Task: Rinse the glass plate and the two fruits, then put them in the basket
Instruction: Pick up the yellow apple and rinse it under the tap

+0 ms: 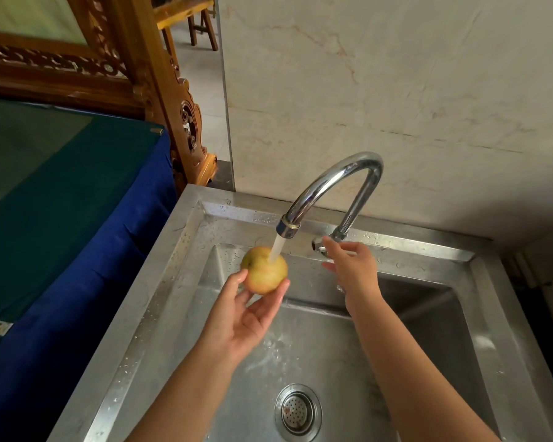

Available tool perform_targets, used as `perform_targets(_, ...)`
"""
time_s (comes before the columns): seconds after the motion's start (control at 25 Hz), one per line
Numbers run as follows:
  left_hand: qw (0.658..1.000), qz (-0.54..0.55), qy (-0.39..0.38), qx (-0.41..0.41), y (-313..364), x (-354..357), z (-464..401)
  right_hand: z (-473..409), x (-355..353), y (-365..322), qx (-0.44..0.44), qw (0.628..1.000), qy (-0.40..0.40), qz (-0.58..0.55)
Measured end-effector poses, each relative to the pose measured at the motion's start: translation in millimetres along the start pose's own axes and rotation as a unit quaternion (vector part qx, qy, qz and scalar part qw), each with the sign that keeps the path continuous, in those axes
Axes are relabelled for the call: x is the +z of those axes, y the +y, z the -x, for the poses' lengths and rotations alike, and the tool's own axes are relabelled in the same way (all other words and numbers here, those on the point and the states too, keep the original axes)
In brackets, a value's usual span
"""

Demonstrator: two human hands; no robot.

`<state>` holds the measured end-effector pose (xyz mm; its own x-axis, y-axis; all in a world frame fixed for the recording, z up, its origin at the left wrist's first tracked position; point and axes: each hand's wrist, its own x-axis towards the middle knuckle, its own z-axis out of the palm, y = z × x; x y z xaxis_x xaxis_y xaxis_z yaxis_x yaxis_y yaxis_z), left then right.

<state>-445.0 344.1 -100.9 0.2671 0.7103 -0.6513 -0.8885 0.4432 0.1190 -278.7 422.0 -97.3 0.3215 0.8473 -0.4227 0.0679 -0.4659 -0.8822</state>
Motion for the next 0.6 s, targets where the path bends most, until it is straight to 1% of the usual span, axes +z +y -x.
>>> perform_targets(0.16, 0.999, -0.011, 0.017, -0.026, -5.0, 1.0, 1.2, -18.7, 13.3, 0.8, -0.003, 0.998, 0.036, 0.055)
perform_targets(0.24, 0.998, -0.05, 0.041, -0.021, -4.4, 0.5, 1.6, -22.4, 12.5, 7.3, 0.0, 0.997, 0.056, 0.054)
perform_targets(0.32, 0.994, -0.084, 0.075, -0.004, -2.8, -0.4, 2.5, -25.3, 11.2, 10.1, 0.015, 0.998, 0.054, 0.036)
perform_targets(0.48, 0.987, -0.112, 0.116, 0.022, 1.3, 0.1, 6.9, -26.8, 5.9, 17.5, 0.079, 0.996, 0.029, -0.037)
perform_targets(0.6, 0.985, -0.117, 0.122, 0.024, 3.5, 3.1, 12.6, -20.5, -1.6, 35.5, 0.162, 0.984, 0.007, -0.08)
